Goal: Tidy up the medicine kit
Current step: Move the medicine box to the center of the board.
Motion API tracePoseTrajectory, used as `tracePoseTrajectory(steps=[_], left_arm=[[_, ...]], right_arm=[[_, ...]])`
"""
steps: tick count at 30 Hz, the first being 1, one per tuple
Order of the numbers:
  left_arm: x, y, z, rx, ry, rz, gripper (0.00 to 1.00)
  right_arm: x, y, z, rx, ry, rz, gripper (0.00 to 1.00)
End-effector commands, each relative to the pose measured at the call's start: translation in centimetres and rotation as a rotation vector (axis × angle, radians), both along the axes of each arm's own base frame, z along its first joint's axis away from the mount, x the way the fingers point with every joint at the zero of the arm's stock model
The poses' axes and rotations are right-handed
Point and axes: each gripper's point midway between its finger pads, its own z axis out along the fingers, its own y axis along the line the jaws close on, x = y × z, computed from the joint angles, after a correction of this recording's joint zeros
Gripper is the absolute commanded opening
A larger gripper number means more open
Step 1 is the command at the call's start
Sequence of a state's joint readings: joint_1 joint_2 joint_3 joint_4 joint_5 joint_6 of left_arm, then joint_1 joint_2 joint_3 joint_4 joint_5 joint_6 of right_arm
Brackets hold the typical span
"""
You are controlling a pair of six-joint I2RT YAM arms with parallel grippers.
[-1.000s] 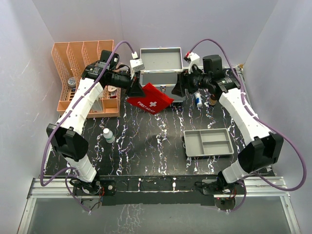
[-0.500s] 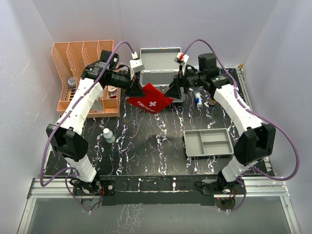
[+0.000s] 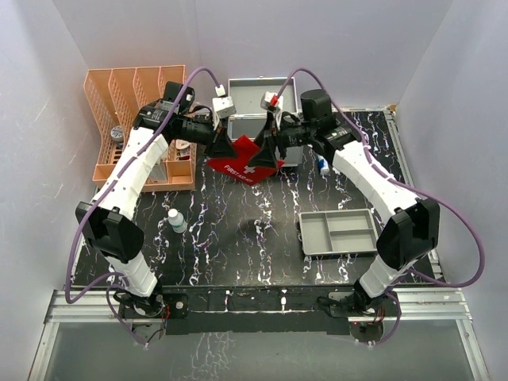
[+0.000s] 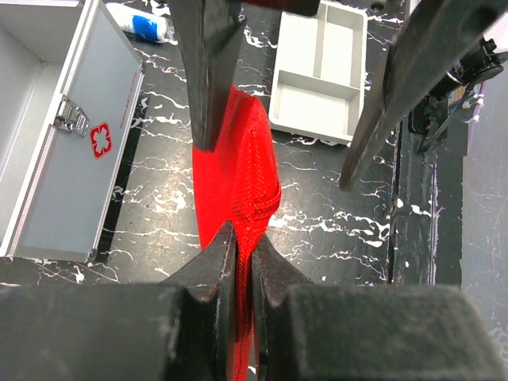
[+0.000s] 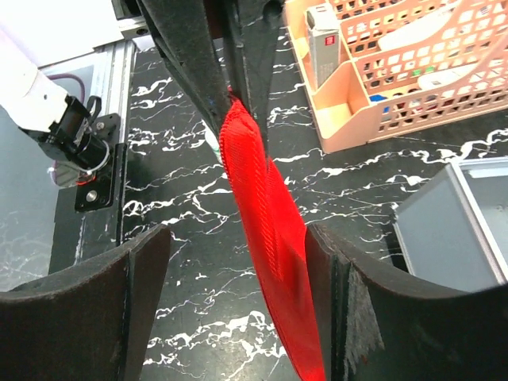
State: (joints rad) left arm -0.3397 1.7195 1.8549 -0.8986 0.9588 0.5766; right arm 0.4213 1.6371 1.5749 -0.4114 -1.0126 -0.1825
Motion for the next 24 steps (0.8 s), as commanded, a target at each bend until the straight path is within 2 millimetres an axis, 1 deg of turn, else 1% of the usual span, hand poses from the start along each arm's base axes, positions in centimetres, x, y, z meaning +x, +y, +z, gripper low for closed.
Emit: tracePoseTrajectory(steps=[1,3,5,7,8,9,10,12,13,15,16,17,19,23,24], left_arm=[[-1.6,-0.3,3.3,-0.066,-0.069,-0.04,0.0],[-1.7,-0.3,3.4,-0.066,-0.068,-0.04,0.0],[-1.7,-0.3,3.3,-0.066,-0.066,-0.039,0.0],[-1.7,-0.3,3.4,-0.066,-0.067,-0.039,0.0],[-1.7,-0.3,3.4,-0.065,-0.067,-0.038,0.0],[-1.7,-0.3,3.4,-0.064,-0.068,-0.038,0.0],[-1.7,-0.3,3.4,-0.064,-0.068,-0.037,0.0],[-1.6,-0.3,3.4,-0.062,-0.068,-0.034,0.0],[-1.5,-0.2,3.4,-0.059,-0.069,-0.029,0.0],[-1.1,-0.2,3.3,-0.049,-0.078,-0.009,0.0],[-0.7,-0.1,3.3,-0.043,-0.09,0.008,0.02],[-0.2,0.0,3.3,-0.035,-0.1,0.034,0.08],[0.9,0.2,3.5,-0.025,-0.137,0.09,0.26],[3.1,1.0,4.1,-0.019,-0.212,0.225,0.54],[3.6,1.2,4.3,-0.022,-0.234,0.254,0.57]], right_arm=[[0.0,1.3,0.4,-0.003,-0.042,0.027,0.63],[-0.2,1.3,-0.8,-0.04,-0.011,0.016,0.56],[-0.2,0.9,-1.9,-0.076,0.012,0.003,0.45],[-0.2,0.4,-3.0,-0.115,0.021,-0.019,0.3],[-0.1,0.1,-3.5,-0.137,0.023,-0.032,0.19],[0.1,-0.2,-4.2,-0.165,0.029,-0.049,0.04],[0.1,-0.6,-4.9,-0.195,0.041,-0.063,0.0],[0.5,-1.1,-5.4,-0.226,0.034,-0.093,0.0],[0.8,-1.3,-5.3,-0.23,0.026,-0.113,0.0],[1.5,-1.8,-4.5,-0.223,0.006,-0.16,0.0],[1.9,-2.2,-3.9,-0.216,-0.004,-0.185,0.0],[2.4,-2.7,-3.2,-0.207,-0.017,-0.212,0.0],[3.4,-4.0,-1.8,-0.195,-0.042,-0.267,0.0],[5.4,-7.8,0.6,-0.205,-0.095,-0.388,0.0],[6.0,-9.0,0.9,-0.217,-0.107,-0.429,0.0]])
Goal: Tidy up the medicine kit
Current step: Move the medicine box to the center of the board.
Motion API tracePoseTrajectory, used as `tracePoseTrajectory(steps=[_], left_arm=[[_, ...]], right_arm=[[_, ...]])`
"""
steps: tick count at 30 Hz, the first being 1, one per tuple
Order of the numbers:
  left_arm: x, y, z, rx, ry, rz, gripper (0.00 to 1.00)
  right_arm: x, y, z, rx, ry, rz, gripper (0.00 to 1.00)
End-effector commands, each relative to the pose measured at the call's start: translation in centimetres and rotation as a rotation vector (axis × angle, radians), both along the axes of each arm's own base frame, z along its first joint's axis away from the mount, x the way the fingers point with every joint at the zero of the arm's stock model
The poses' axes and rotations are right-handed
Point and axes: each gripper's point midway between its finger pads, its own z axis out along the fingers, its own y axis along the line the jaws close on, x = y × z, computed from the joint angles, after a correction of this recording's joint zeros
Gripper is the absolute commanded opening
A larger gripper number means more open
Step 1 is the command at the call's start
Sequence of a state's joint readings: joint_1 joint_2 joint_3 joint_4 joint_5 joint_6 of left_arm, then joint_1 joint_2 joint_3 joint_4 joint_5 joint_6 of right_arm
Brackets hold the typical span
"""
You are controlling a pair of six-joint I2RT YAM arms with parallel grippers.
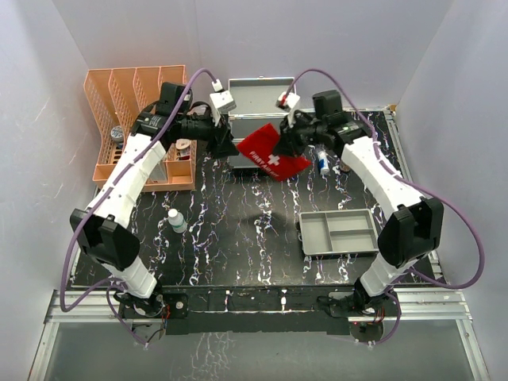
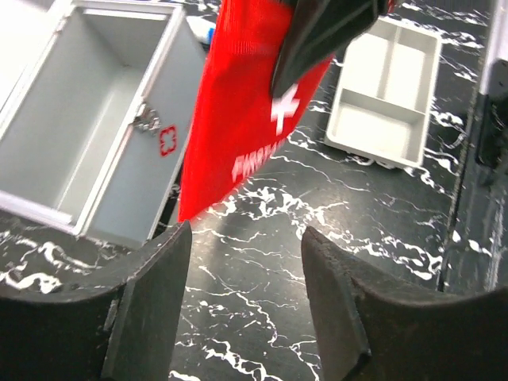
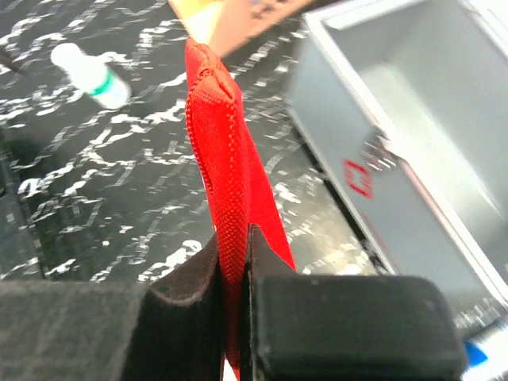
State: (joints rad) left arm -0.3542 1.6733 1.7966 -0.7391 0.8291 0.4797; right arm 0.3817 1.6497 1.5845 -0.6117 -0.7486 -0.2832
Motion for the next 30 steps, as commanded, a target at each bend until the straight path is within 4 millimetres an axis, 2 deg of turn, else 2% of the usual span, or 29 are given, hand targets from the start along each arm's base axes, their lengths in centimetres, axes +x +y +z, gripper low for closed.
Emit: tracePoseTrajectory(steps=[1,5,8,11,15,19,22,24,26,27,30], left_arm=[[1.8,1.3,4.0,-0.043,-0.176,0.152,0.59],[3.0,1.7,3.1,-0.006,-0.253,0.16,0.63],[3.6,1.4,1.2,0.043,-0.258,0.099,0.64],[4.6,1.1,-0.6,0.084,-0.271,0.045,0.64],[6.0,0.6,-3.0,0.134,-0.292,-0.041,0.67],[7.0,-0.1,-4.8,0.155,-0.368,-0.148,0.74],[8.2,-0.3,-6.4,0.181,-0.408,-0.182,0.88],[9.6,-0.5,-6.9,0.193,-0.447,-0.173,0.93],[11.2,-0.7,-7.0,0.198,-0.495,-0.145,0.95],[11.9,-0.8,-6.9,0.195,-0.52,-0.133,0.96],[13.4,-1.0,-6.9,0.202,-0.569,-0.118,0.96]], right_arm=[[3.1,-5.9,6.1,-0.022,-0.178,-0.208,0.0],[4.5,-9.8,8.4,-0.01,-0.227,-0.346,0.0],[5.3,-12.2,10.2,-0.016,-0.267,-0.444,0.0],[5.7,-14.1,11.8,-0.021,-0.299,-0.509,0.0],[5.4,-15.8,12.9,-0.02,-0.314,-0.559,0.0],[4.8,-17.9,13.1,-0.028,-0.316,-0.625,0.0],[4.0,-19.1,13.0,-0.028,-0.312,-0.655,0.0],[3.5,-19.4,12.7,-0.03,-0.305,-0.663,0.0],[2.9,-19.4,12.5,-0.03,-0.3,-0.665,0.0],[2.8,-20.5,12.4,-0.034,-0.299,-0.692,0.0],[2.3,-21.2,12.0,-0.038,-0.288,-0.711,0.0]])
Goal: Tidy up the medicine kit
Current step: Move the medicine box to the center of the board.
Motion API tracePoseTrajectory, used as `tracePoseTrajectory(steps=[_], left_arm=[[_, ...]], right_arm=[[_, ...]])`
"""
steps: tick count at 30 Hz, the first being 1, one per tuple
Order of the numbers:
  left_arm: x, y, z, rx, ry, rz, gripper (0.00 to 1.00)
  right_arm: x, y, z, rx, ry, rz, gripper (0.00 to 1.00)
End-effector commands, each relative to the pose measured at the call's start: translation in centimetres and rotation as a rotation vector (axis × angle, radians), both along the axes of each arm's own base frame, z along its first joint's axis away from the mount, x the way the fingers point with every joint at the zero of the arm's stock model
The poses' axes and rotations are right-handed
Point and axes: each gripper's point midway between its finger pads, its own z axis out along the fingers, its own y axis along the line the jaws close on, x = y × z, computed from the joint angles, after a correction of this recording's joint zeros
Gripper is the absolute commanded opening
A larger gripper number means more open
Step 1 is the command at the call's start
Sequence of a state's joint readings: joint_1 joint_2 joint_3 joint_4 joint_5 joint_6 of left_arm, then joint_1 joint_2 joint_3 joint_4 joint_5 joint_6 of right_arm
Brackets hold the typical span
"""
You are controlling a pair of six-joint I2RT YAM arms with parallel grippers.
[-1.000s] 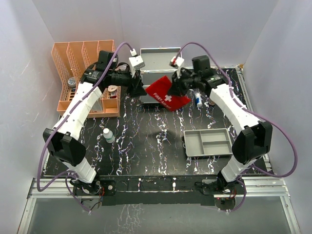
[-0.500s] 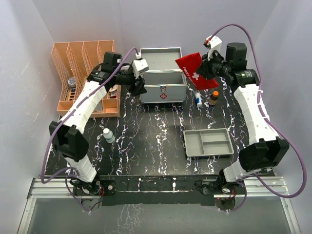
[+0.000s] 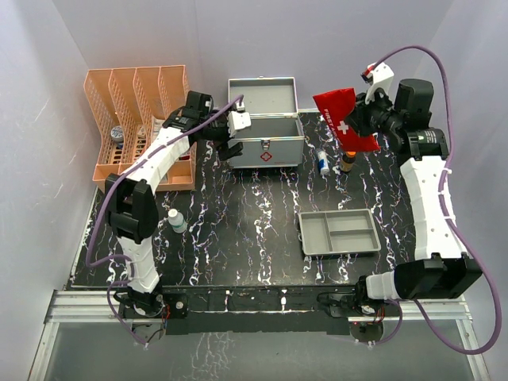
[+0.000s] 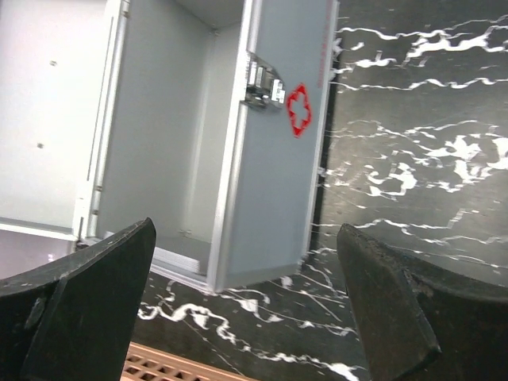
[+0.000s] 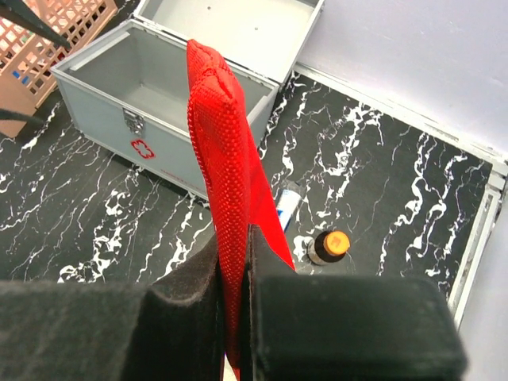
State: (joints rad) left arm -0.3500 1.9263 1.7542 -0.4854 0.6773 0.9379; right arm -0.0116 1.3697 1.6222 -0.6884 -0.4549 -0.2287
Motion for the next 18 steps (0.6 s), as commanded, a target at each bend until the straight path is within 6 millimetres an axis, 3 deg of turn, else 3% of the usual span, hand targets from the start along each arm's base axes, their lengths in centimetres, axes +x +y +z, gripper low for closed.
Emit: tracePoseTrajectory(steps=[1,12,18], left_arm=[[3.0,-0.9,3.0,-0.031,-0.194,-0.034,0.96],[4.9,-1.9,-0.8,0.009,-0.134,-0.097,0.93],[4.8,-2.4,-3.0,0.027,-0.031,-0.134,0.88]], right_arm=[[-0.8,-1.2,1.9,0.011,-0.067,-0.039,0.0],[-0.5,-2.0,2.3,0.022,-0.069,-0.061,0.0],[-0.3,-2.2,2.3,0.026,-0.063,-0.065,0.0]])
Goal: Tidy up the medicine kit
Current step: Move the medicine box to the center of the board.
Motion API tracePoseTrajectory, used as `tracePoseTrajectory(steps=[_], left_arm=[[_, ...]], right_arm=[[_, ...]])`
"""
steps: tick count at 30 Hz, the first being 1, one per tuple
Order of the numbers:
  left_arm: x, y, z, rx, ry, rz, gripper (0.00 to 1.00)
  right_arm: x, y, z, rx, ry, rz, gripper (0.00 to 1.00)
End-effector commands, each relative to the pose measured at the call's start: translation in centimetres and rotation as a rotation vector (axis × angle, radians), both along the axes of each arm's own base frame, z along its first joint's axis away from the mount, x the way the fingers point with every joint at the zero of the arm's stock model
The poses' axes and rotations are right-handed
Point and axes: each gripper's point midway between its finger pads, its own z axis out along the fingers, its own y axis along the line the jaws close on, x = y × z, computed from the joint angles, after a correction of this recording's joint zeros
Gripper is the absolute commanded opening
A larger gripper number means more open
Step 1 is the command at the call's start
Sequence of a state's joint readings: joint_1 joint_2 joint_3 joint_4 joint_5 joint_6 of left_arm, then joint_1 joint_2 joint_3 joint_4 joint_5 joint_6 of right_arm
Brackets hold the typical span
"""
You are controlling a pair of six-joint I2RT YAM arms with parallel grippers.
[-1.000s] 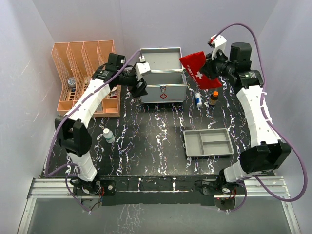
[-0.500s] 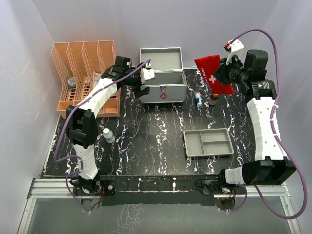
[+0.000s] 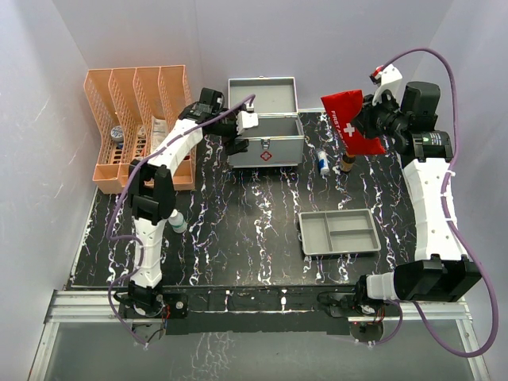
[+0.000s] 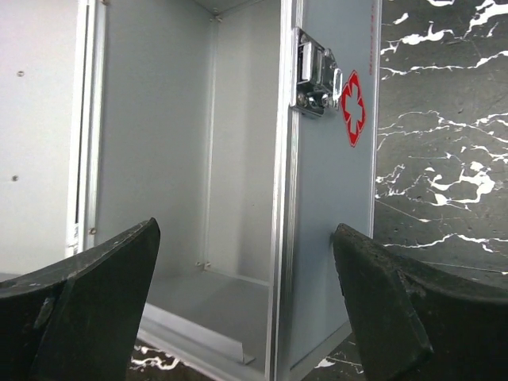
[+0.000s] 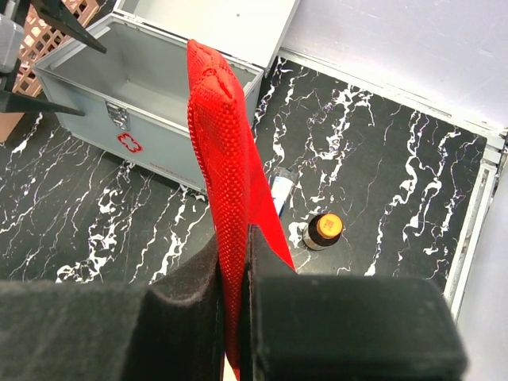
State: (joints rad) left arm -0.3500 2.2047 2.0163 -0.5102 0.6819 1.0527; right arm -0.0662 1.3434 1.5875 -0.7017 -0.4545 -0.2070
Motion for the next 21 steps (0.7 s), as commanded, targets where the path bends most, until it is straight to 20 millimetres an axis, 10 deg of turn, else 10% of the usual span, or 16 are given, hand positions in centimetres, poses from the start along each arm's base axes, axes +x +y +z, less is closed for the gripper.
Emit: tracePoseTrajectory(steps=[1,8,12,21], left_arm=[[-1.2,-0.5,1.1,-0.013,0.035,-0.078,0.86],[-6.6,-0.1,0.2,-0.007,0.201,-0.195,0.57],[-9.6,0.5,-0.2,-0.003,0.283,-0.227,0.01],[-13.8,1.3,-0.6,0.01,0.326,-0.234,0.0]], right_arm=[[0.3,-0.2,3.2,0.005,-0.095,-0.004,0.0],[0.5,-0.3,2.9,0.011,-0.086,-0.009,0.0],[0.6,-0.2,2.8,0.02,-0.084,-0.003,0.0],[0.6,1.0,3.1,0.062,-0.082,0.052,0.0]])
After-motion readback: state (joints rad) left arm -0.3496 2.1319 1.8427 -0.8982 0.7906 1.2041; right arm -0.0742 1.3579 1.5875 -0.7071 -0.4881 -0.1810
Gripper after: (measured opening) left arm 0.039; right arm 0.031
